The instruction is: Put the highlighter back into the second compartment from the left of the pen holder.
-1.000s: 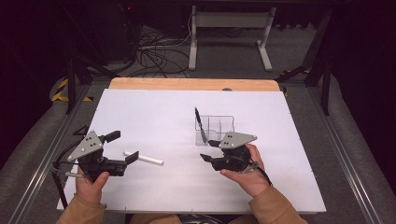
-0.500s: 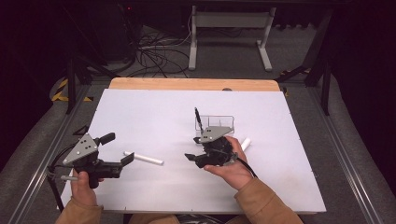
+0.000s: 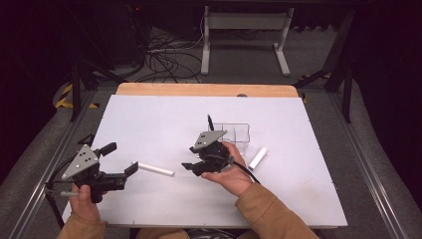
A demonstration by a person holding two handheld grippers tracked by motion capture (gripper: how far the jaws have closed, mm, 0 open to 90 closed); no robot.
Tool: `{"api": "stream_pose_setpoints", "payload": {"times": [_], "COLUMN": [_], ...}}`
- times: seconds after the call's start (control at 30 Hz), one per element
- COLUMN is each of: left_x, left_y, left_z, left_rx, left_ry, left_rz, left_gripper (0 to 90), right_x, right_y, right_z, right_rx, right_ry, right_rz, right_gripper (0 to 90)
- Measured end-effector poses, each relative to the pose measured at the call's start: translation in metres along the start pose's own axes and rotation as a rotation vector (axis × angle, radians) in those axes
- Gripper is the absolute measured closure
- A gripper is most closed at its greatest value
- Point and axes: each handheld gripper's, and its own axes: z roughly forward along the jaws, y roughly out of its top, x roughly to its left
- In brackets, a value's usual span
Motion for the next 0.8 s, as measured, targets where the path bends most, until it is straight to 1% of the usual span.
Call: {"api": "stream_pose_setpoints", "payload": {"times": [0.1, 0.3, 0.47, 0.53, 0.7, 0.8], "left_x": [0.001, 0.002, 0.003, 0.004, 0.003, 0.004], "left_y": [-0.001, -0.003, -0.004, -0.004, -0.005, -0.004], "left_z": [-0.001, -0.003, -0.003, -0.003, -0.002, -0.002], "left_rx": [-0.004, -0.021, -0.020, -0.017, -0.007, -0.007], "left_ry": [0.019, 0.028, 0.065, 0.073, 0.127, 0.135], "left_rz": [-0.003, -0.022, -0.031, -0.028, -0.006, -0.007], "left_gripper": [4.8, 5.4, 8.0, 8.6, 10.5, 11.9], "right_x": [0.001, 0.003, 0.002, 0.002, 0.004, 0.005], "right_y": [0.005, 0.012, 0.015, 0.016, 0.017, 0.018], "right_z": [0.010, 0.026, 0.039, 0.043, 0.053, 0.057], "right_rx": [0.008, 0.019, 0.031, 0.033, 0.033, 0.032], "right_ry": [0.016, 0.043, 0.072, 0.082, 0.097, 0.104], "right_rz": [-0.004, -0.006, 0.006, 0.004, -0.001, -0.002], "right_gripper": [43.2, 44.6, 46.0, 46.6, 47.5, 48.0]}}
